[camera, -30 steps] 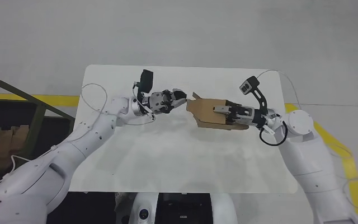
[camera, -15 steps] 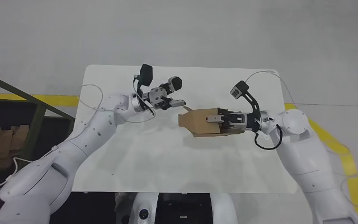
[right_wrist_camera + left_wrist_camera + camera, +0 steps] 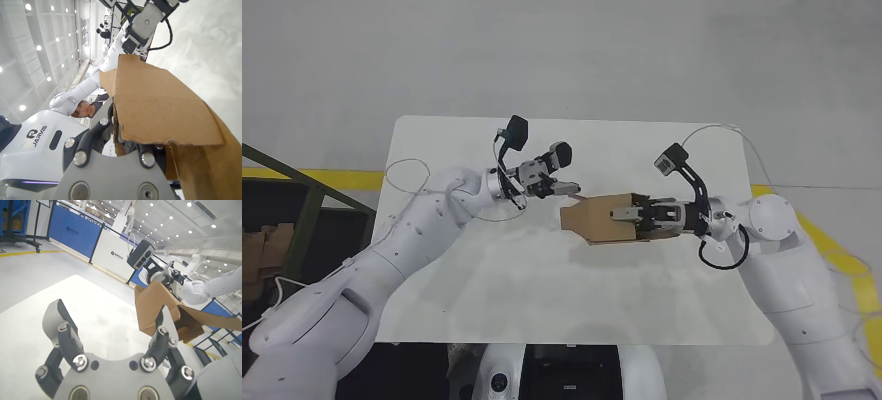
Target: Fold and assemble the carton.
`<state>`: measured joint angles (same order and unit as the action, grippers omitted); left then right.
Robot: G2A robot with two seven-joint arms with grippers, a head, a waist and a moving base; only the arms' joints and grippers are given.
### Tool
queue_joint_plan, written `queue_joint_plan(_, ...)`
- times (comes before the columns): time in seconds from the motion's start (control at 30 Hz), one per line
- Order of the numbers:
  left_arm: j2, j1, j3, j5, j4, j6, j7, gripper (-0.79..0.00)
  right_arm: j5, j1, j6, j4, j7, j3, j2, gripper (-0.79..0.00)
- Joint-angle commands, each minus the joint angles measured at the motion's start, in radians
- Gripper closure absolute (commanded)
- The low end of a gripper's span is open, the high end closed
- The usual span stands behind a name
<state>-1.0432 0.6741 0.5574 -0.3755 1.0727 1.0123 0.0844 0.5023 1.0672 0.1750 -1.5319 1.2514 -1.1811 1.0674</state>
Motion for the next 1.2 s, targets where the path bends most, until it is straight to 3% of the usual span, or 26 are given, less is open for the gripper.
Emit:
queue_joint_plan(0.0, 0.0, -0.003, -0.005, 0.053, 0.006, 0.0, -0.044, -0.785, 0.0, 0.0, 0.001, -0.001, -0.004, -0.001, 0.0, 0.0)
queue_joint_plan(0.57, 0.024, 0.018, 0.014, 0.185, 0.075, 0.0, -0.229, -0.785, 0.04, 0.009, 0.002, -0.003, -0.045, -0.019, -0.002, 0.0)
queue_joint_plan(1.17, -0.007, 0.0, 0.006, 0.209, 0.073, 0.0, -0.3, -0.785, 0.036, -0.001, -0.003, -0.005, -0.042, -0.006, -0.002, 0.0)
